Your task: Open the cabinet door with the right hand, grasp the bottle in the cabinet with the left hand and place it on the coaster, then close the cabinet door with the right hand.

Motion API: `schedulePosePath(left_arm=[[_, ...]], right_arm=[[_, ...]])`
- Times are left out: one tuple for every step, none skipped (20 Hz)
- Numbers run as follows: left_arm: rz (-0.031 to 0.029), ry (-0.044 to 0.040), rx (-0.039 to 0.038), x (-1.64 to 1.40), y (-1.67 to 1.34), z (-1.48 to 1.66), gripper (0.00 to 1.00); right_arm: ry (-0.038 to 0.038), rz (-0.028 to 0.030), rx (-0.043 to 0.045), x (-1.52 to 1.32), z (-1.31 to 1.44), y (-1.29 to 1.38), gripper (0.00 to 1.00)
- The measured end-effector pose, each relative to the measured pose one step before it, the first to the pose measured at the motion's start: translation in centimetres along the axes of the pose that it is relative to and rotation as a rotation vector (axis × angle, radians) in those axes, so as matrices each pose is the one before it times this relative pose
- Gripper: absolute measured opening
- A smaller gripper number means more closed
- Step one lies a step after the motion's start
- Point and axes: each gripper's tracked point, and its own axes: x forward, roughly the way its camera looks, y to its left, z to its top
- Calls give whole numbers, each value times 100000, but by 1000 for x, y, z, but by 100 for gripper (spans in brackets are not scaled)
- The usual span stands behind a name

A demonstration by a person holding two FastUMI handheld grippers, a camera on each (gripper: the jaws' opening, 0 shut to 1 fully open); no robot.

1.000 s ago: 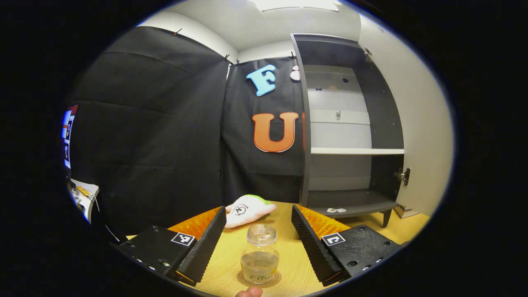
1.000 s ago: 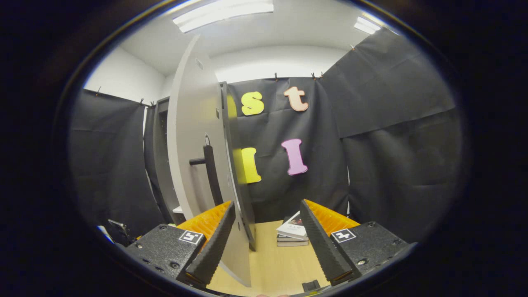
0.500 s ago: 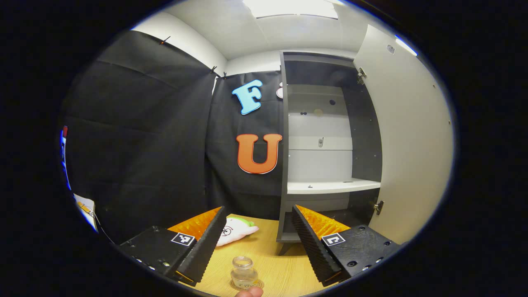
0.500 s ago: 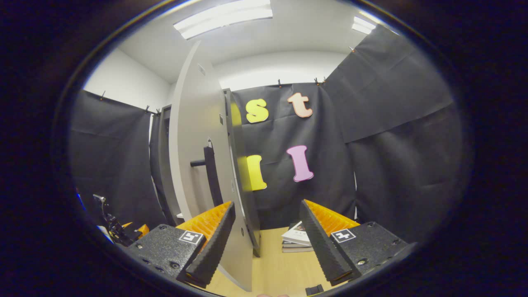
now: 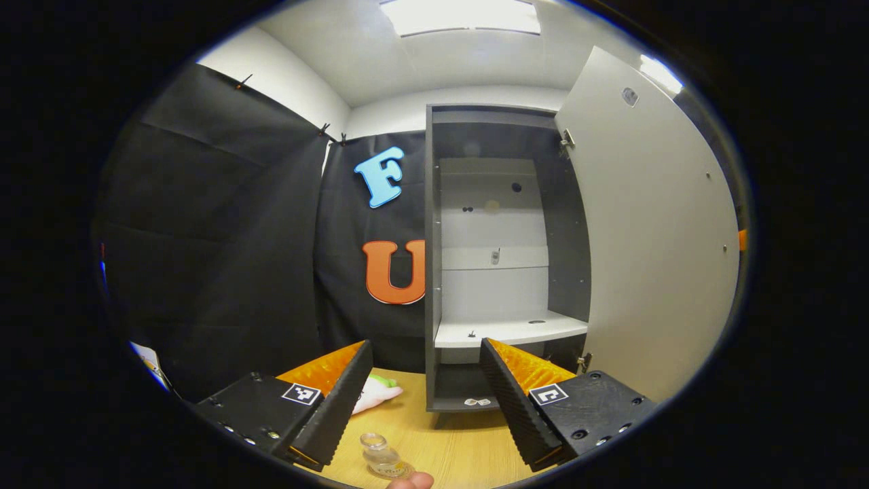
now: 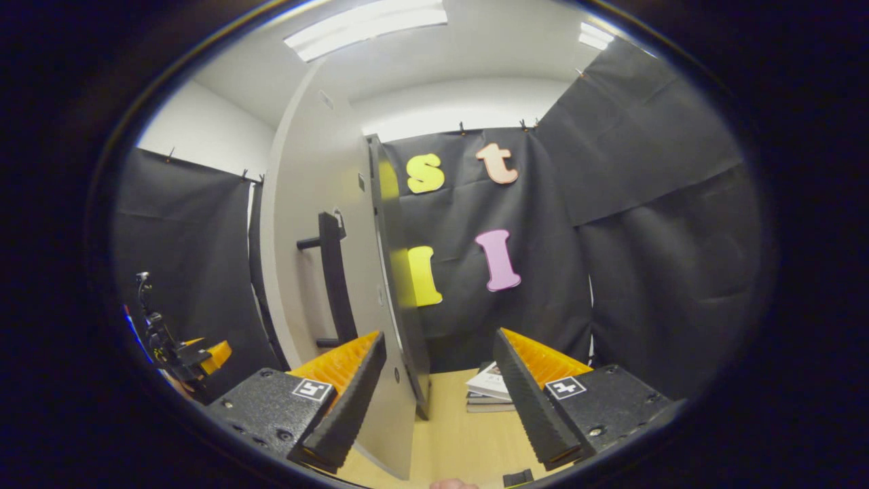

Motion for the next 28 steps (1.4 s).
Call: schedulePosePath(left_arm=[[-817,666,-297,-184,-434,239,95],[-807,592,-798,-172,-415,233,95],[-593,193,-869,-240,-333,307,95],[-209,-26,-517,-150,-183,262,95],[-72,318,-174,-73,-64,52,95],[-221,406,117,-125,-140,14,95],[-36,212,191,-94,-75,31,95],[-130,111,461,-80,-146,0,95],[124,111,457,-20,-58,-57,95],[67,-24,336,27,-55,-35,95],[-156,-147,363,34,-177,-83,95],[274,67,507,-115,12,-85,95],[-12,-41,599,76,-52,-97,95],[-458,271,349,30,-278,-179,95],[-780,443,153,-6,-310,-237,95],[-983,468,10,8,-279,-263,95],[-1150,446,-53,-80,-339,-104,95],[-713,216,5,-79,-171,-97,95],[-444,334,201,-13,-110,-134,96],[-457,87,260,26,-204,-107,96],[-84,-138,280,40,-49,9,96],[-121,-303,180,51,-65,25,96],[-289,-277,-106,72,-106,-3,96],[-408,147,-264,-1,-90,-120,96],[-361,-33,-339,-47,40,-21,95],[-107,78,-241,39,33,-92,96],[151,122,-189,-36,115,-137,96],[166,113,-243,-178,213,-84,96]], right_arm=[[-431,-264,14,192,-32,-137,95],[-183,181,274,257,-54,-56,99],[-102,215,486,199,28,-63,100],[92,363,424,171,-16,-56,96],[-245,366,117,132,330,-72,100],[-544,171,-529,183,417,-118,99],[-616,-54,-1159,138,598,-56,100],[-992,34,-1241,221,447,-25,99],[-922,344,-1093,173,516,117,99],[-708,536,-918,205,387,215,99],[-274,226,-939,231,316,214,99],[155,224,-1017,192,123,144,96],[-200,826,-1005,184,166,292,99],[-514,1212,-732,290,258,511,99],[128,1553,-475,152,23,543,99],[815,1879,-358,79,-353,611,96],[-743,1447,-159,-120,120,413,99],[-681,1582,-1414,292,219,260,98],[-38,1270,-1775,178,41,196,96],[-79,918,-942,50,-44,256,96],[551,760,-1380,-47,-132,288,90],[-402,411,-640,-28,157,339,96],[536,43,-481,-55,-12,152,96],[7,-35,272,-147,-50,155,96],[436,150,295,-43,-66,242,96],[-323,498,675,93,54,254,96],[15,586,947,96,0,345,96],[39,786,991,89,-141,283,96]])
